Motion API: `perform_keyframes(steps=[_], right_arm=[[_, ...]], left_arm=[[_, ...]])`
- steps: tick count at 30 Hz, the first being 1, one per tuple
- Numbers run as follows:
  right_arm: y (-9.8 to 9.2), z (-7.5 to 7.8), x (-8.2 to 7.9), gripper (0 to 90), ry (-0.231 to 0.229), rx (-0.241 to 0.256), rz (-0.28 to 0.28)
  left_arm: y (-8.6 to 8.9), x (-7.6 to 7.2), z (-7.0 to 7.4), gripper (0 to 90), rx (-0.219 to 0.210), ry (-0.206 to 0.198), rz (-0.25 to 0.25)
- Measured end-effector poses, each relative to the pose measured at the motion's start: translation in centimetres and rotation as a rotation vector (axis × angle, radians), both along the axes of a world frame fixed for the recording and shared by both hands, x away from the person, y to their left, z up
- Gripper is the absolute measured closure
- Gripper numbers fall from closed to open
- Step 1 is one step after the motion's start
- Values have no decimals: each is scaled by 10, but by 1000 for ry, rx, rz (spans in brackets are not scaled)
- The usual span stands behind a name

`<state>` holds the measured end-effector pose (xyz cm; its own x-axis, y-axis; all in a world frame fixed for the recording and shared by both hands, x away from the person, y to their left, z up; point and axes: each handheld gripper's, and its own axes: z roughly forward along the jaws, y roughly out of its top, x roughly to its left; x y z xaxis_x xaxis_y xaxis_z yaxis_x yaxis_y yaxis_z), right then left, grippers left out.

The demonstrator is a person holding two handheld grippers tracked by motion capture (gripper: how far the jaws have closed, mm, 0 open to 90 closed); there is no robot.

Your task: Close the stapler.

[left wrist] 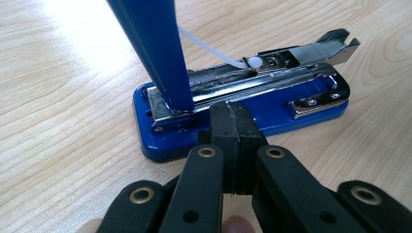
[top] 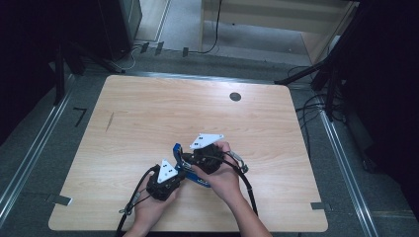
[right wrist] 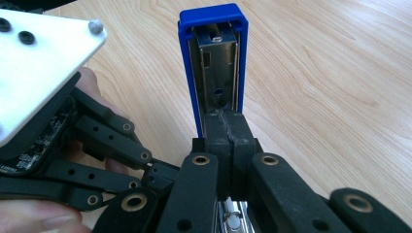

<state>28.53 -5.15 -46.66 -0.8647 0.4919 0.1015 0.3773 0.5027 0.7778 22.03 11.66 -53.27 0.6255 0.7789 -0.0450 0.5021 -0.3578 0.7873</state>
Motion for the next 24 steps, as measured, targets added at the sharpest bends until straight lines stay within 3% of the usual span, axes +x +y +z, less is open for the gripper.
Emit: perform_keyframes(steps=[11,15,24], right_arm=[[-8,-2,-4,900,-2,14,-7],[-9,-2,-4,900,-2,15,-6],[-13,-5,-7,900,6,21,-17]], left_arm=[[-8,-1,0,900,5,-4,-30],[-13,0,0,900,-19,-5,-48],[-15,1,0,900,4,-5,-61]])
